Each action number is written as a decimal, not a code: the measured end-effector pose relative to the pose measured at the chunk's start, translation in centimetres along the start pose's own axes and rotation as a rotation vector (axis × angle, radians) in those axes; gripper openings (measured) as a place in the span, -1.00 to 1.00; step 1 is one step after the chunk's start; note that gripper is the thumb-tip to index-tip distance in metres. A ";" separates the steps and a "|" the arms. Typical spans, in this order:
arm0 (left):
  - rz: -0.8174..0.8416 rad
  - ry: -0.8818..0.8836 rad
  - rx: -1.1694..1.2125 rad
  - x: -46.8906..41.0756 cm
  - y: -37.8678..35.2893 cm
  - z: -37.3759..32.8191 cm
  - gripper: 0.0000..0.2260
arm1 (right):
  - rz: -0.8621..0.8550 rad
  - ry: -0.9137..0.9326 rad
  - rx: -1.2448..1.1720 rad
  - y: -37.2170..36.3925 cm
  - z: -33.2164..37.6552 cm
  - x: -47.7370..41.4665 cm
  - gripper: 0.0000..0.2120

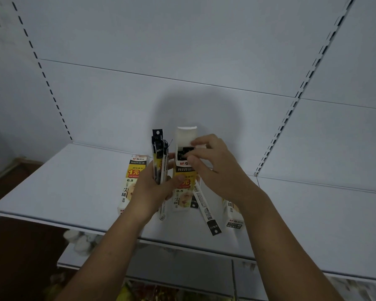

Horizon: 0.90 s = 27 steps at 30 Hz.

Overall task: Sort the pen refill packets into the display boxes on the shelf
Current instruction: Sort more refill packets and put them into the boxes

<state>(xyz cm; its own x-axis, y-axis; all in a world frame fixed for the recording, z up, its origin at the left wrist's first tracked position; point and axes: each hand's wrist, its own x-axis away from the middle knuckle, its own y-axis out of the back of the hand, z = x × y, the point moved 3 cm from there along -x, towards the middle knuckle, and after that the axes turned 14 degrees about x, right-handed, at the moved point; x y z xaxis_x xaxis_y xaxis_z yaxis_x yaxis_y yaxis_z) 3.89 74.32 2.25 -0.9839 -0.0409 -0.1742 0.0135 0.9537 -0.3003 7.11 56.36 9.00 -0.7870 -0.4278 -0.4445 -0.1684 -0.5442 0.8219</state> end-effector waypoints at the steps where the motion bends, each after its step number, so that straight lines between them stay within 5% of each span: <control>1: 0.004 0.002 0.004 0.0 0.1 0.0 -0.69 | -0.032 -0.006 -0.054 0.1 -0.1 0.1 -0.78; 9: 0.001 0.001 0.062 0.3 1.0 -0.1 -0.64 | -0.235 -0.293 -0.275 -1.6 -3.2 0.8 -0.78; 13: -0.006 -0.002 0.074 0.2 1.1 -0.1 -0.65 | 0.194 -0.194 0.092 -4.7 -5.8 0.6 -0.73; 17: -0.012 -0.002 0.059 0.2 1.1 -0.1 -0.64 | 0.655 0.013 0.402 -7.4 -6.6 0.2 -0.42; 27: -0.022 -0.001 0.023 0.3 1.0 -0.2 -0.64 | 0.598 0.165 0.483 -7.6 -8.0 -0.9 -0.74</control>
<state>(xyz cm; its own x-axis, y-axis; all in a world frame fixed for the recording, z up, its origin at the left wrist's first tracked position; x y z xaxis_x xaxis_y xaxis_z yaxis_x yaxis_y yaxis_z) 3.60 75.34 2.12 -0.9838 -0.0626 -0.1679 -0.0046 0.9456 -0.3253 13.81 55.10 0.28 -0.7338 -0.6711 0.1060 -0.0129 0.1697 0.9854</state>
